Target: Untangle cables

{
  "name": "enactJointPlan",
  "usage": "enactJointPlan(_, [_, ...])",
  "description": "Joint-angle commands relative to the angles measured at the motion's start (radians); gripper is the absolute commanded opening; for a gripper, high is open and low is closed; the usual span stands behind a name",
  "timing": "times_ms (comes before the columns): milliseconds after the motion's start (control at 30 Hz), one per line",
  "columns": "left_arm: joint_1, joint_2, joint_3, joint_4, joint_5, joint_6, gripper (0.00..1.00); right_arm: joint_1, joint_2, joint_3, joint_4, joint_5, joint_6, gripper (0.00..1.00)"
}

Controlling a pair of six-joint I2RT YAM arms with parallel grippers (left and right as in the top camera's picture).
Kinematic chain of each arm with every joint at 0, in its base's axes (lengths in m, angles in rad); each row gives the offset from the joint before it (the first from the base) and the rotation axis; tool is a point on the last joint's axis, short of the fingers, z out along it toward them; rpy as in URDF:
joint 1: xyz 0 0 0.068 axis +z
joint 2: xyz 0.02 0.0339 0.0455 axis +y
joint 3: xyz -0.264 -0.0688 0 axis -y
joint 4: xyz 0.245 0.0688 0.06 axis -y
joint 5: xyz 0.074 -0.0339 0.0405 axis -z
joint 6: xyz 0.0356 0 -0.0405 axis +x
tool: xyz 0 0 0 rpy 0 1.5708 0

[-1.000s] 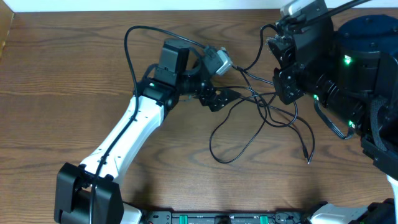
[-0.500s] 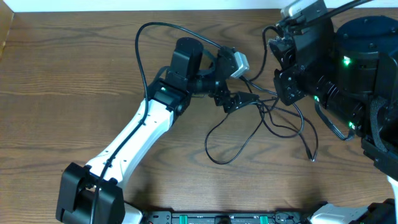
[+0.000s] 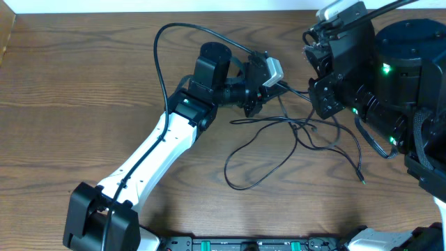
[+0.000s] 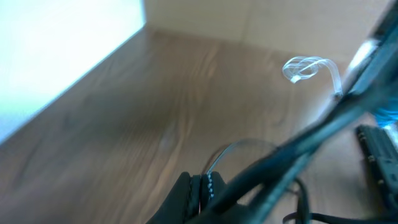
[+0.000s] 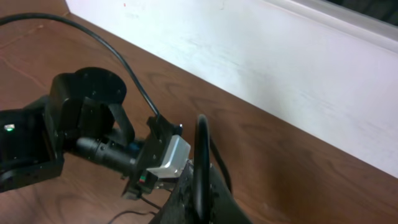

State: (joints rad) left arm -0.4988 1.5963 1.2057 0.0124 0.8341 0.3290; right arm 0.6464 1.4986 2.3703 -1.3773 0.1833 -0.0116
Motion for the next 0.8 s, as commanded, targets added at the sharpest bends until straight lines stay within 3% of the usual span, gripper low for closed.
enactJointPlan(0, [0.021, -0.005, 0.002, -0.074, -0.220, -0.008, 0.07, 0.001, -0.017, 0.013, 0.000, 0.029, -0.008, 0.01])
enactJointPlan(100, [0.072, -0.005, 0.002, -0.171, -0.312, 0.011, 0.07, 0.001, -0.034, 0.013, 0.000, 0.063, -0.008, 0.01])
enactJointPlan(467, [0.319, -0.005, 0.002, -0.302, -0.312, 0.010, 0.07, 0.000, -0.051, 0.013, -0.024, 0.181, -0.008, 0.01])
enactJointPlan(767, [0.502, -0.005, 0.002, -0.383, -0.294, -0.002, 0.07, 0.000, -0.082, 0.013, -0.032, 0.509, 0.050, 0.01])
